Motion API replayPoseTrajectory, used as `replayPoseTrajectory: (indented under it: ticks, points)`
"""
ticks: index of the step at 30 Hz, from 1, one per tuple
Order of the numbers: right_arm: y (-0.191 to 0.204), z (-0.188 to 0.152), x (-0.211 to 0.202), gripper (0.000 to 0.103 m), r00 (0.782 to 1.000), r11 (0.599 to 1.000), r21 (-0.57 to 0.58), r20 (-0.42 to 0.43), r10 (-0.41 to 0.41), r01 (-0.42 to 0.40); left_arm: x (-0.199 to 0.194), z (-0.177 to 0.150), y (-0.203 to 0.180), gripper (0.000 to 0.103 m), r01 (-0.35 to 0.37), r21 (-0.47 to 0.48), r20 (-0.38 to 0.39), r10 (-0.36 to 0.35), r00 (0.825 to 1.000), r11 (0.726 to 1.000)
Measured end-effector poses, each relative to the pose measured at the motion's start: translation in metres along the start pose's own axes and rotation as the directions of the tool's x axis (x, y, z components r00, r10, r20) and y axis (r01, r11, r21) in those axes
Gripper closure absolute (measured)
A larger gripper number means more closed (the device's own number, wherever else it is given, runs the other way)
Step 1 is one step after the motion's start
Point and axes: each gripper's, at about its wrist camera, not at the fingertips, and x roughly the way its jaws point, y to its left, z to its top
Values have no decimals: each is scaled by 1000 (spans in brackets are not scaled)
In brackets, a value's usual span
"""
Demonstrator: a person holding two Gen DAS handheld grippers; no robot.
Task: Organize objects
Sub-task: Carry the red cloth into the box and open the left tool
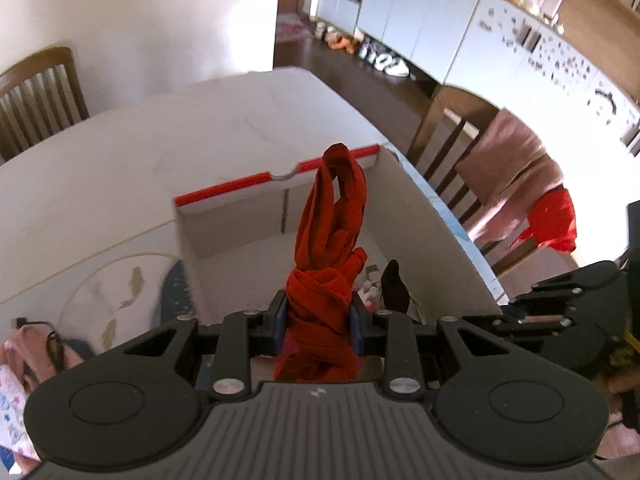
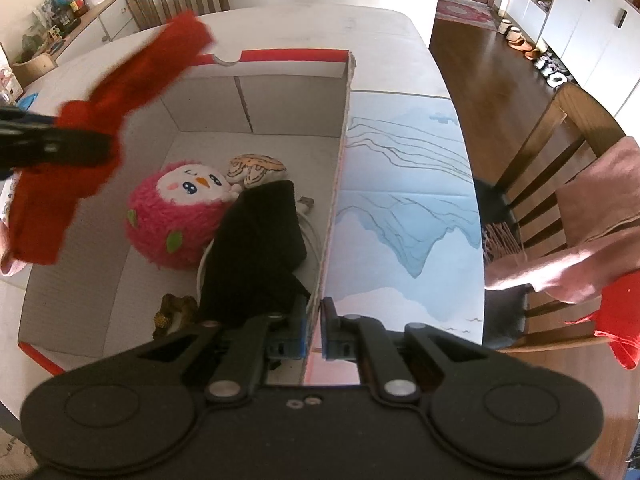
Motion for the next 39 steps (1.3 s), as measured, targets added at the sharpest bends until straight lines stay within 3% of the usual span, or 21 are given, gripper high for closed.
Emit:
replayPoseTrajectory:
  ticks: [5,16,23,25,30,39]
  points:
    - [0,0,1,96,1000,1000,1,-1,3,-3,36,13,-5,74,-2,-32,-87,-1,996,999]
    - [0,0,1,96,1000,1000,21,-2,0,0,70,19,-51,74,54,-6,-145,-54,988,999]
    - [0,-1,0,96,1000,1000,29,-2,-3,3,85,17,-57,72,57,-23,-187,-60,981,998]
    - [0,-1,0,96,1000,999,35,-2,-4,4,85,17,-56,68,71,-24,-187,-74,980,997]
    - [1,-1,0,96,1000,999,44,-3,-13,13,81,13,-49,40,113,-15,-172,-114,979,994]
    - [1,-1,0,97,1000,998,58,-5,-23,23,62,9,-39,37,121,-13,-119,-122,985,993]
